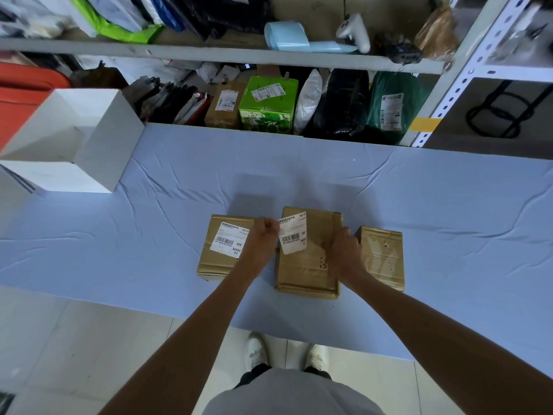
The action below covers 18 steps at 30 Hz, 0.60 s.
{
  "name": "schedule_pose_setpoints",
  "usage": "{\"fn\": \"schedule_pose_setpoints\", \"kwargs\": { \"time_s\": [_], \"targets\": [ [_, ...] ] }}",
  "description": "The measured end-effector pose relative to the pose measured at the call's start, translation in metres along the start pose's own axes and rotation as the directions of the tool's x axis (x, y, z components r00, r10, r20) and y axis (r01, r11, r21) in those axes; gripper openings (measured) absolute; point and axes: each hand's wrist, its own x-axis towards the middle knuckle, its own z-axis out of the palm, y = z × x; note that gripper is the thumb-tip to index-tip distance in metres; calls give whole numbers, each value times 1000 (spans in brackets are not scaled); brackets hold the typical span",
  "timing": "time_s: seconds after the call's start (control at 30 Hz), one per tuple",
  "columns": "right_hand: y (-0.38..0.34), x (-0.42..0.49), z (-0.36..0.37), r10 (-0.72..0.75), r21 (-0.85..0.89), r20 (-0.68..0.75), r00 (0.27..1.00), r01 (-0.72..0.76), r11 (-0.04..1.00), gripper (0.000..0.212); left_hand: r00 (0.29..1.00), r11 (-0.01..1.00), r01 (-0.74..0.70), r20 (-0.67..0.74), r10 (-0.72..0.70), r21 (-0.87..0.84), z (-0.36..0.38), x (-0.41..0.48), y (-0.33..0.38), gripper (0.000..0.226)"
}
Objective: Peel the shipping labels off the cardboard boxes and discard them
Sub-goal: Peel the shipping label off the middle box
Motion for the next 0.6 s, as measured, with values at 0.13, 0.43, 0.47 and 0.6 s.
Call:
{"fn": "schedule_pose_setpoints", "kwargs": {
  "time_s": [0.13,0.43,0.47,0.6],
  "targets": [
    [-6,-6,-1,2,-24,66,998,-1,1000,86,998,996,-57,24,56,64,-2,1,-10,15],
    [-9,-11,0,-15,-128,51,999,22,992,89,996,995,-80,45,77,57,-3,-3,-9,20],
    [-9,-10,-2,-17,-106,29,999,20,994,72,996,996,-77,44,75,47,-3,-3,-9,20],
    [-7,-5,-5,3,-63,-17,1000,-4,998,38,996,996,-76,42,75,35,-3,-3,-10,19]
  ]
}}
